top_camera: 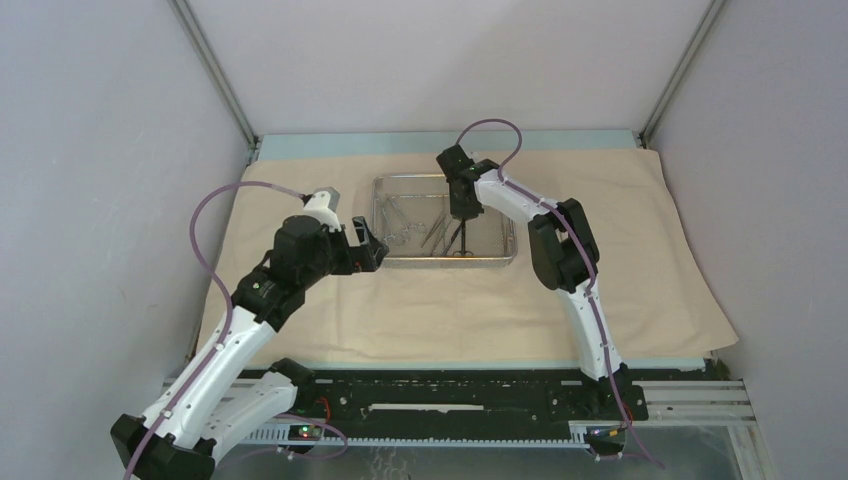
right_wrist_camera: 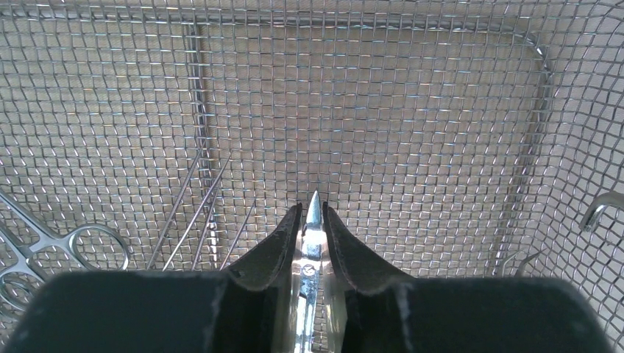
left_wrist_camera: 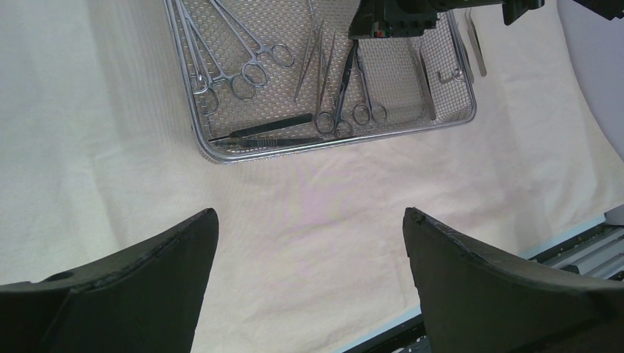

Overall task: Open and lay out the surgical kit
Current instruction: Pick up the medical item from the container.

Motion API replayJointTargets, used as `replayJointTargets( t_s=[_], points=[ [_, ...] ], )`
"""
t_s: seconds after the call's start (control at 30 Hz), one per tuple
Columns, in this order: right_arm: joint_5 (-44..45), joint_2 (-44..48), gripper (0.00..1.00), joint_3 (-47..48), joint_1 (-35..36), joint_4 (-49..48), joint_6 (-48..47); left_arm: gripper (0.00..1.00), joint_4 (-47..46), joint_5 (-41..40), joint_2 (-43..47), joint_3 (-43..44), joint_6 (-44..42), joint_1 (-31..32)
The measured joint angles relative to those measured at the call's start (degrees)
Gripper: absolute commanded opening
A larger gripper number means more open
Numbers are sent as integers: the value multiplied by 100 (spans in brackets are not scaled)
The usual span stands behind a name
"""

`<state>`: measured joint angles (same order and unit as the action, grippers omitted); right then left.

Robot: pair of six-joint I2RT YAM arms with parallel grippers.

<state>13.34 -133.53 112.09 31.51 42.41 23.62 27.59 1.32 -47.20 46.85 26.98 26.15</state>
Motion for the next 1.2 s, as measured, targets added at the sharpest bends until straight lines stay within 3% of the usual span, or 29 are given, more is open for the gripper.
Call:
replayJointTargets(
  t_s=[0.27, 0.63, 1.2],
  points=[
    [-94, -15, 21, 0, -90, -2, 44, 100, -9, 0, -28, -2, 0, 0],
    [-229, -28, 0, 0, -116, -33, 96, 100, -17, 7, -131, -2, 0, 0],
    [-295, 160, 0, -264, -192, -258, -57, 100, -20, 4, -155, -2, -2, 0]
  ],
)
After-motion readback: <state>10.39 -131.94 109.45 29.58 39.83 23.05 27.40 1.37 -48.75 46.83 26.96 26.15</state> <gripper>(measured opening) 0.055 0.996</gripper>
